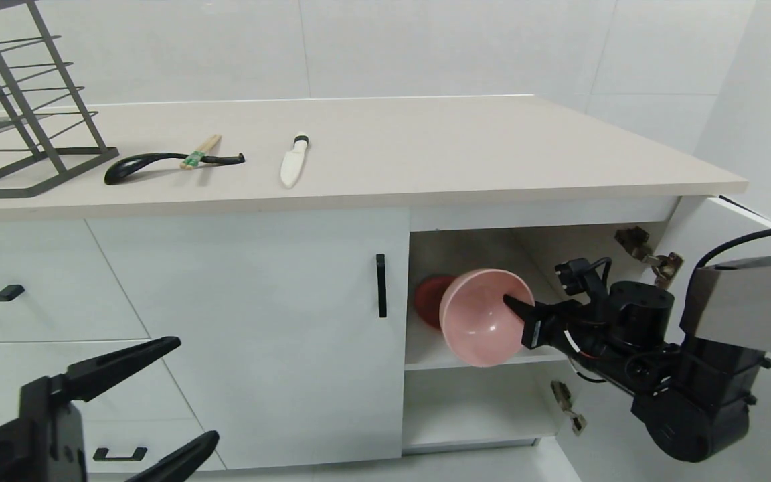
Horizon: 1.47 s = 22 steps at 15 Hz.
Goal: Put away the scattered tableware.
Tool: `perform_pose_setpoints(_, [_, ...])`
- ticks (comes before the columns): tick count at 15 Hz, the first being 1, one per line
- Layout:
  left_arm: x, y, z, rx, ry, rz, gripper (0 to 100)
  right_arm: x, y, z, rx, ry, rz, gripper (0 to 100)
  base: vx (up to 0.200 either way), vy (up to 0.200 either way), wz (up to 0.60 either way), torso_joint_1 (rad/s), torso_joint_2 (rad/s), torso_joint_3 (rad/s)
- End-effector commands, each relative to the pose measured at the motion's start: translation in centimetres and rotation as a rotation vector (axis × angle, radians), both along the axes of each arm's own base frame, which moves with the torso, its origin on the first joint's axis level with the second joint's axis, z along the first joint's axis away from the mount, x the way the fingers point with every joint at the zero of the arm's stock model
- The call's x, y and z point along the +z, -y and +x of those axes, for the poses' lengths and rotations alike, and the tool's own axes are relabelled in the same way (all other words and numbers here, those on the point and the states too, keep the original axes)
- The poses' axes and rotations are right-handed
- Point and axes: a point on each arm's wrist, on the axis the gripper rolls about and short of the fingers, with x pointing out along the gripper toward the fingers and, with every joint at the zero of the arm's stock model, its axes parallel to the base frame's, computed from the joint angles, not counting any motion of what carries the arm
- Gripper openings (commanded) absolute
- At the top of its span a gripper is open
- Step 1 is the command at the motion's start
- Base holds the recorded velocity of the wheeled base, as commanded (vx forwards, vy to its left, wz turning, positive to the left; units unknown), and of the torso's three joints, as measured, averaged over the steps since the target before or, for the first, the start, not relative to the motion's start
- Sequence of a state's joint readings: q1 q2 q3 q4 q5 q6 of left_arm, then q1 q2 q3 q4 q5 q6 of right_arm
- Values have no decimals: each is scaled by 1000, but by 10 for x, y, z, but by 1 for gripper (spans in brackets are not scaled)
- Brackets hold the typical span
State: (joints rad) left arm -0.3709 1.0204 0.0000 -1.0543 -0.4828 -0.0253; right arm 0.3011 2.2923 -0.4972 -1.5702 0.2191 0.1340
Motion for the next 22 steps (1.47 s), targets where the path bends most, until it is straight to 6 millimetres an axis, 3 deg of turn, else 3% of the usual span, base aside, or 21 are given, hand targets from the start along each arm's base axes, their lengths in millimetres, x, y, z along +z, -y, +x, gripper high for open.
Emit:
perform_pose_setpoints(1, [12,-18,-28,92,64,-132,100,-15,-5,16,-22,4,-7,0,0,0,0,0,0,0])
perform_pose_setpoints(6, [14,-24,-33,160,74,-169,100,-15,-31,28,-24,10,100,0,0,0,0,0,0,0])
perform_pose_setpoints(9, [14,-24,-33,161,75,-169,100,-36,-35,46,-31,10,107,0,0,0,0,0,0,0])
perform_pose_setpoints(15, [10,-26,-42,162,68,-166,100,-56,-30,86,-103,7,99,0,0,0,0,0,0,0])
perform_pose_setpoints(22, [9,-26,-44,162,68,-166,100,-62,-29,95,-122,-26,84,0,0,0,0,0,0,0])
